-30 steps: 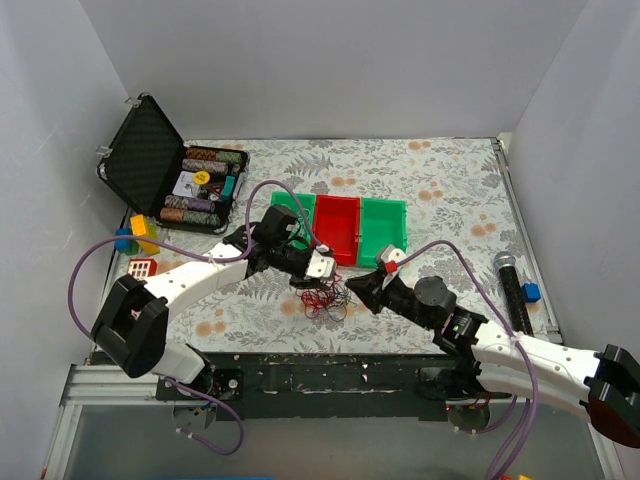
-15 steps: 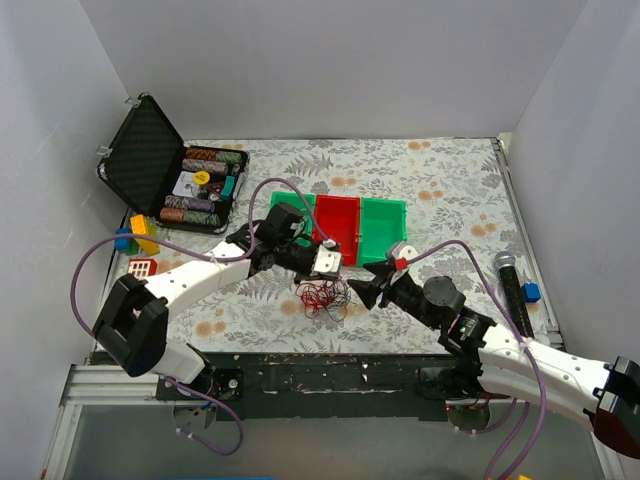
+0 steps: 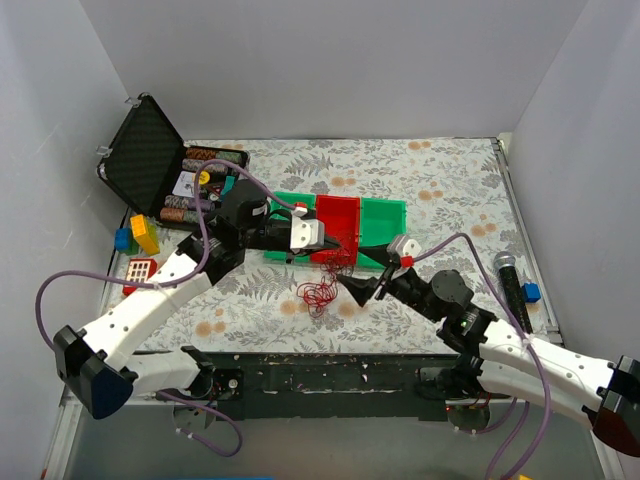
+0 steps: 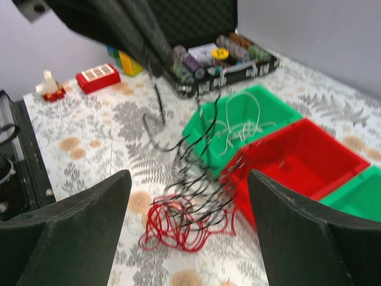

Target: Untangle the cables

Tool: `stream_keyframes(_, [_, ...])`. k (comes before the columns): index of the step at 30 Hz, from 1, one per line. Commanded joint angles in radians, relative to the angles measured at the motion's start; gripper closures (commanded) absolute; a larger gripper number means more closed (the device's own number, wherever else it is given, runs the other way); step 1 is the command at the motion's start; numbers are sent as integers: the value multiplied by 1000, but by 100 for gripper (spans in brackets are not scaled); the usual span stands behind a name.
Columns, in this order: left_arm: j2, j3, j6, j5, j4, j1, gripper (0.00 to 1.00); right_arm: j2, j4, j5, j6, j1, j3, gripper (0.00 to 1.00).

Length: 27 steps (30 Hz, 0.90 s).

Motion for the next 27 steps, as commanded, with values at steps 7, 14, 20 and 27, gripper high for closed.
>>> stream_keyframes(7, [-24,70,-135,62,-22,-1,100,199,316,-103,-124,-2,170,11])
stream_keyframes(14, [-19,144,-204,98,6,-3,100,342,382,-171,-72,-2,189,17])
stream_keyframes(20, [4,266,-318,114,81,-4,100,403,378,-168,-12,-2,172,54])
stream_keyframes(27, [10,395,-381,22,205,-4,100,431,352,-220,92,-2,102,62])
